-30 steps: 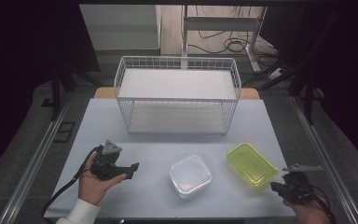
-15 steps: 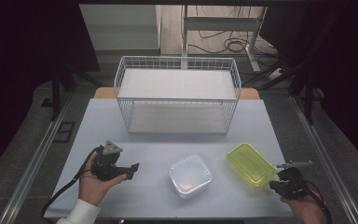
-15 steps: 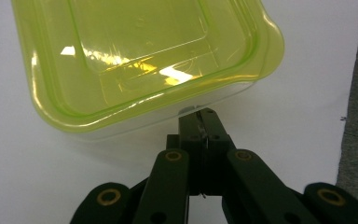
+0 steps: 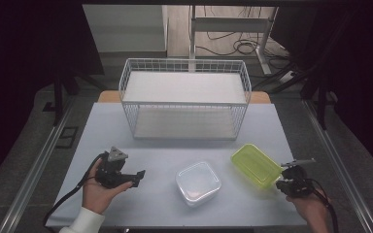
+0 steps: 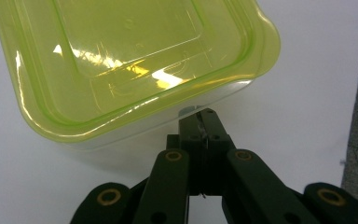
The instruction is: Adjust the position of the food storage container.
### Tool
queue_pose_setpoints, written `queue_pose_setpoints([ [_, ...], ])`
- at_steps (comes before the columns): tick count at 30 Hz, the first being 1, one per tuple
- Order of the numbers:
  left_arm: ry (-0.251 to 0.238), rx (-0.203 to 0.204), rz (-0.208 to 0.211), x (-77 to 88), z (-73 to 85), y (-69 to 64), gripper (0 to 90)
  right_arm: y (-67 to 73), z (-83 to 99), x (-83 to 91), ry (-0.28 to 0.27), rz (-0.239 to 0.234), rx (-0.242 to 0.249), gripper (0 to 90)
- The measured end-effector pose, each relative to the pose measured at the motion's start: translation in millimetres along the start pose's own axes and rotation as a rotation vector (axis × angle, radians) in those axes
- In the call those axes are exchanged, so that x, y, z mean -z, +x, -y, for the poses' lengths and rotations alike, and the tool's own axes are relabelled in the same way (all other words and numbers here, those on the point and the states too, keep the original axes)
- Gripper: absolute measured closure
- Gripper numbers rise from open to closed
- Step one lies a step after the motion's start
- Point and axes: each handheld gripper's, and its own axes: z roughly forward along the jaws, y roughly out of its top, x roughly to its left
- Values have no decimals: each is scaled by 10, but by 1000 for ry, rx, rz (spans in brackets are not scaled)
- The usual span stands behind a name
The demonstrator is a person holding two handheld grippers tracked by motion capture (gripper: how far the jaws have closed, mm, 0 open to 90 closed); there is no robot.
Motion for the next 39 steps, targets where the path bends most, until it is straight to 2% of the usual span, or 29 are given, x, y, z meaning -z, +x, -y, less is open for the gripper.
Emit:
queue_pose_setpoints([
  [7,11,-4,-4,-14,9,2,161,24,-150,-99,6,8,15,892],
  [23,10,-4,-6,-17,9,9,160,44,-246,-118,-14,14,43,893],
  [27,5,-1,-7,0,11,13,160,-2,-202,-58,-29,15,27,893],
  [31,2,6,-3,-8,13,5,159,-48,-194,128,-86,36,17,892],
  [33,1,7,-1,-8,11,5,160,-50,-209,158,-98,40,15,892],
  [37,0,9,-2,-12,3,21,160,-42,-340,197,-126,41,25,892],
  [39,-2,11,2,-15,-1,24,160,3,-532,173,-134,28,51,892],
])
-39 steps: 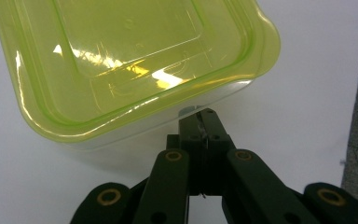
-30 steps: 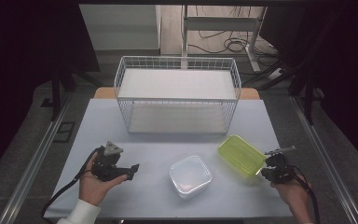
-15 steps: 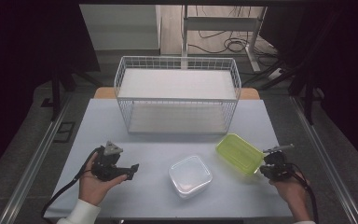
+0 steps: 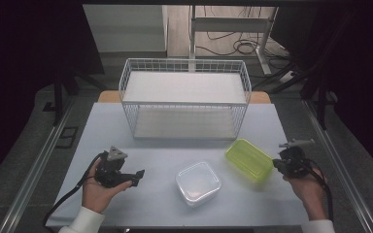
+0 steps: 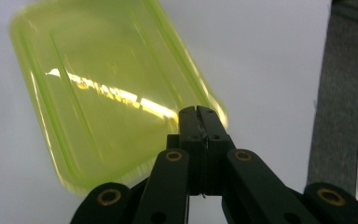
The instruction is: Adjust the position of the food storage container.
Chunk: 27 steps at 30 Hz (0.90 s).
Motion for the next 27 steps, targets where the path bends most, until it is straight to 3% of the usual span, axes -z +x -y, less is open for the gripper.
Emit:
queue_pose_setpoints([
  [7,14,-11,1,-22,5,4,160,52,-482,-272,-21,-72,59,892],
  [11,14,-12,0,-13,11,24,160,58,-665,-496,-3,-69,74,893],
  [17,28,-11,-3,-28,35,55,160,-2,-784,-678,-5,-76,71,893],
  [18,32,-9,-2,-40,40,56,160,-9,-820,-721,-9,-98,65,893],
  [27,39,-15,-3,-55,45,55,160,41,-883,-936,19,-121,81,893],
])
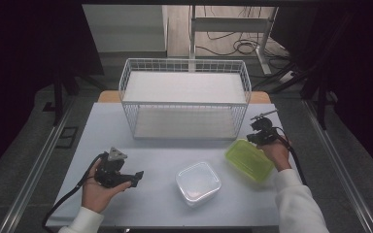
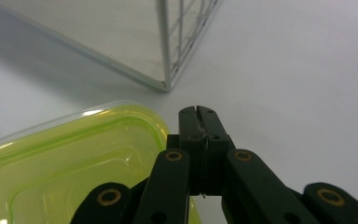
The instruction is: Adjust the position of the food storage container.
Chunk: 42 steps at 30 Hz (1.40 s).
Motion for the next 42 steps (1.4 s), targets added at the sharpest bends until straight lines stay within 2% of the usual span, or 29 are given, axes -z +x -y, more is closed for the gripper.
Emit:
queue_pose_setpoints([
  [5,4,0,1,-10,2,-5,160,51,3,-31,6,-3,15,893],
  [14,2,2,4,-10,1,-10,160,202,13,-56,-13,-19,71,893],
  [17,2,2,3,-7,2,-10,160,183,20,-3,-25,-5,72,893],
  [20,3,-4,-3,1,10,-11,160,116,97,242,-45,18,45,893],
  [21,3,-4,-3,1,10,-11,160,116,97,242,-45,18,45,893],
  [22,5,-5,-5,7,15,-12,159,74,196,389,-45,23,9,893],
  [27,-2,2,-2,20,12,-10,160,5,576,688,-22,70,-48,893],
  [30,-3,7,1,18,5,-6,160,-3,841,762,21,98,-78,893],
  [31,-3,7,1,18,5,-6,160,-3,841,762,21,98,-78,893],
  [32,-5,12,3,13,-1,-2,160,-4,996,775,43,109,-98,893],
  [34,-5,14,3,8,-7,4,160,6,1109,765,64,103,-112,893],
  [38,-9,21,4,0,-15,13,160,59,1186,723,89,92,-124,893],
  [42,-12,22,4,-1,-14,13,160,89,1125,664,96,91,-121,893],
])
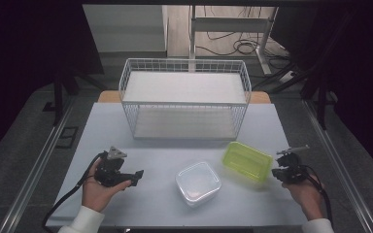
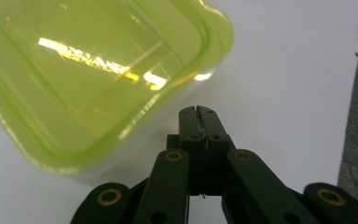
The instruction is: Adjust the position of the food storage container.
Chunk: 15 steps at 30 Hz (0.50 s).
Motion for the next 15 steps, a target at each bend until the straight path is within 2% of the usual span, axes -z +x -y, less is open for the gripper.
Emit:
queue_pose_setpoints([
  [7,4,-9,-8,26,7,11,160,1,-166,-96,18,5,12,893],
  [10,7,-11,-9,22,10,7,160,-1,-293,-170,29,6,32,893],
  [15,14,-15,-12,14,12,7,160,10,-402,-241,34,-6,63,893],
])
